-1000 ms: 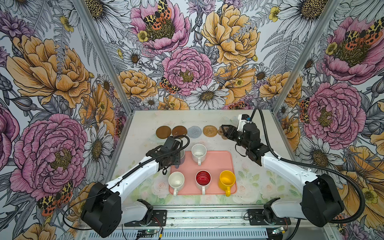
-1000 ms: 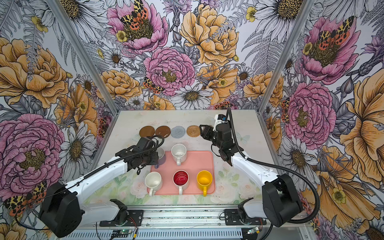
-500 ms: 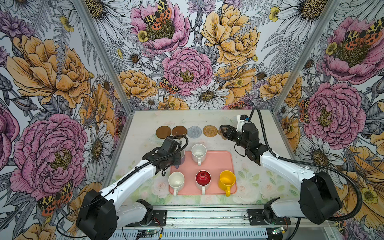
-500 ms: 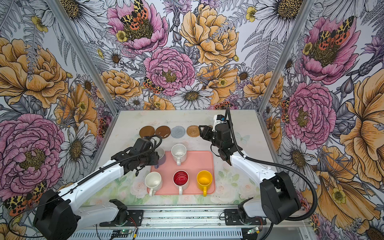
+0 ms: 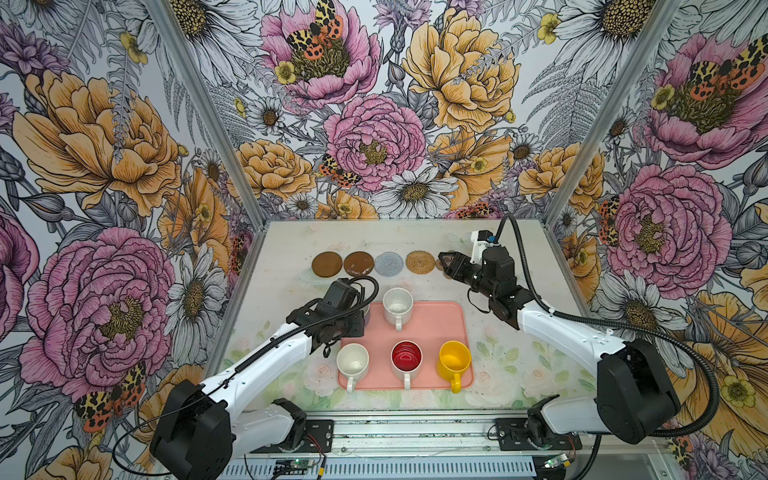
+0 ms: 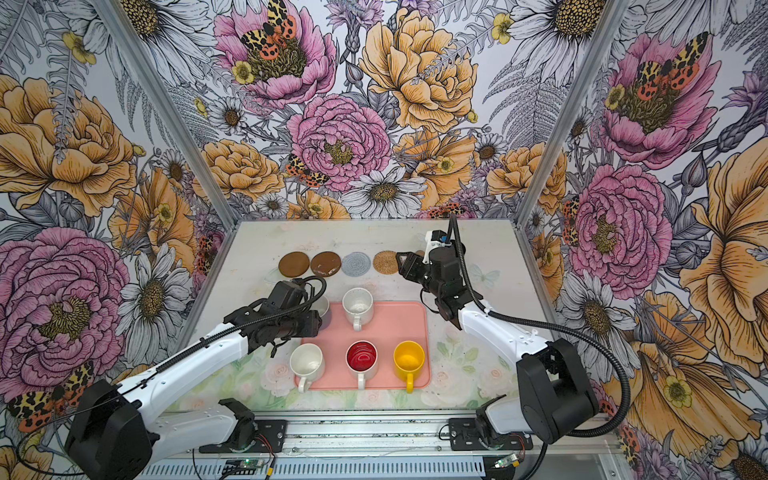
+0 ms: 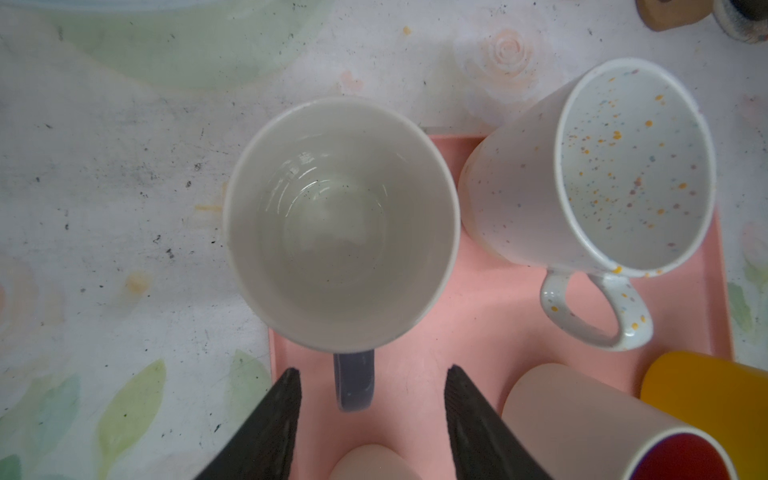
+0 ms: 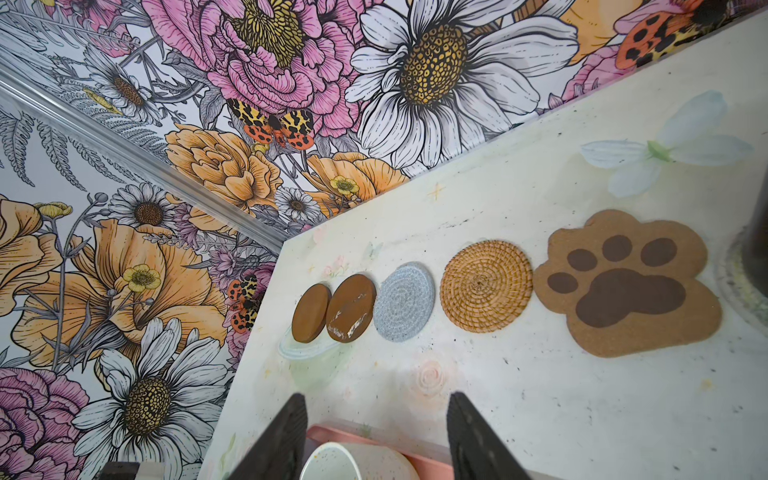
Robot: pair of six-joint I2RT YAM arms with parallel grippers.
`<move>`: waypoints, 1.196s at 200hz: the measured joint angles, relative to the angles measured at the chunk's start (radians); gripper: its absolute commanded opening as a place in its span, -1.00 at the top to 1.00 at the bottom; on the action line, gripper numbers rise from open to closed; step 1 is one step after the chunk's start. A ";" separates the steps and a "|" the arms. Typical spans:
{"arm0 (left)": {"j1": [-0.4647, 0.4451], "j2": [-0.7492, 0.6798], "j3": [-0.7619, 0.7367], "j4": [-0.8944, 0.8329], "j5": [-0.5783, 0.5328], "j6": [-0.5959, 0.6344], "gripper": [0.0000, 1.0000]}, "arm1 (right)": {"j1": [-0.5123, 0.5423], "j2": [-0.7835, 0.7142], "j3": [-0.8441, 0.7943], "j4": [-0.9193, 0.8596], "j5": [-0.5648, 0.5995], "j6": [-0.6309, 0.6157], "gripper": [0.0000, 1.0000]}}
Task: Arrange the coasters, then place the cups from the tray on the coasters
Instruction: 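Lower the open left gripper onto the lilac mug's rim while the right gripper withdraws, then close the left gripper on the lilac mug's rim and lift it off the tray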
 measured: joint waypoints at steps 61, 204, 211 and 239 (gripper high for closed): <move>0.000 0.087 0.000 0.007 0.000 -0.005 -0.15 | 0.000 0.015 0.000 0.017 -0.010 0.010 -0.13; 0.000 0.186 -0.011 0.076 -0.020 -0.019 0.21 | -0.013 0.015 0.000 0.026 -0.022 0.019 -0.13; 0.000 0.189 -0.011 0.077 -0.021 -0.022 0.24 | -0.013 0.016 0.000 0.027 -0.023 0.019 -0.13; 0.000 0.206 -0.011 0.090 -0.023 -0.024 0.56 | -0.013 0.025 0.000 0.032 -0.029 0.019 -0.12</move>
